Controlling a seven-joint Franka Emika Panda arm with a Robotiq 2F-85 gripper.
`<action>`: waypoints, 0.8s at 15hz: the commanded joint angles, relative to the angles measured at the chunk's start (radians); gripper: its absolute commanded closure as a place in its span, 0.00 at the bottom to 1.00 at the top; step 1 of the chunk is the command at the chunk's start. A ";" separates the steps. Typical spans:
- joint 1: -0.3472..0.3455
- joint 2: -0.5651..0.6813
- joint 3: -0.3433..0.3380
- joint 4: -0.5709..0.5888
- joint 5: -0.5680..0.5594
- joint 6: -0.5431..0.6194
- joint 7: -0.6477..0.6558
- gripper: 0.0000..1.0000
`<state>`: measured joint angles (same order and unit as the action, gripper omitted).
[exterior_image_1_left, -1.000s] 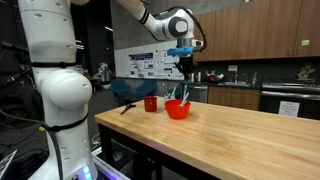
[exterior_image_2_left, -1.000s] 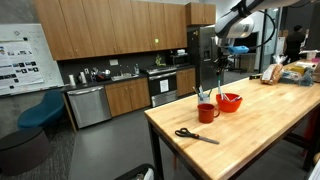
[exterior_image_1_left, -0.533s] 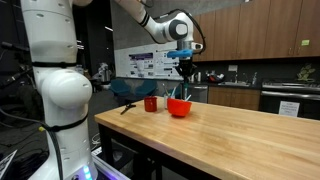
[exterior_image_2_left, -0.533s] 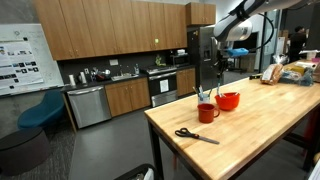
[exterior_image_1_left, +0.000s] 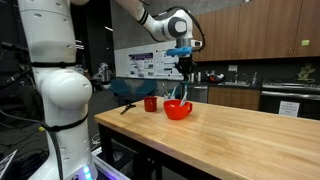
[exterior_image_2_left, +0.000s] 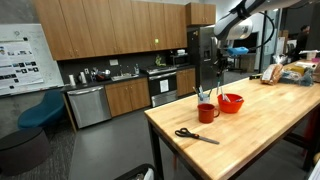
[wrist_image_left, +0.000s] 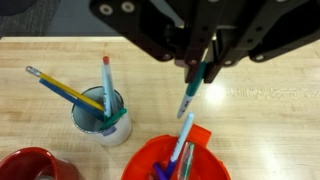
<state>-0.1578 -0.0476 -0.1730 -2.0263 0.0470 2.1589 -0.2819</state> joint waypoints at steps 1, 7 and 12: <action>0.004 -0.043 0.005 -0.011 -0.014 -0.013 0.008 0.97; 0.008 -0.073 0.003 -0.020 -0.010 -0.065 -0.017 0.97; 0.007 -0.084 0.000 -0.022 -0.020 -0.154 -0.034 0.97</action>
<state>-0.1526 -0.0989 -0.1703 -2.0298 0.0470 2.0504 -0.2997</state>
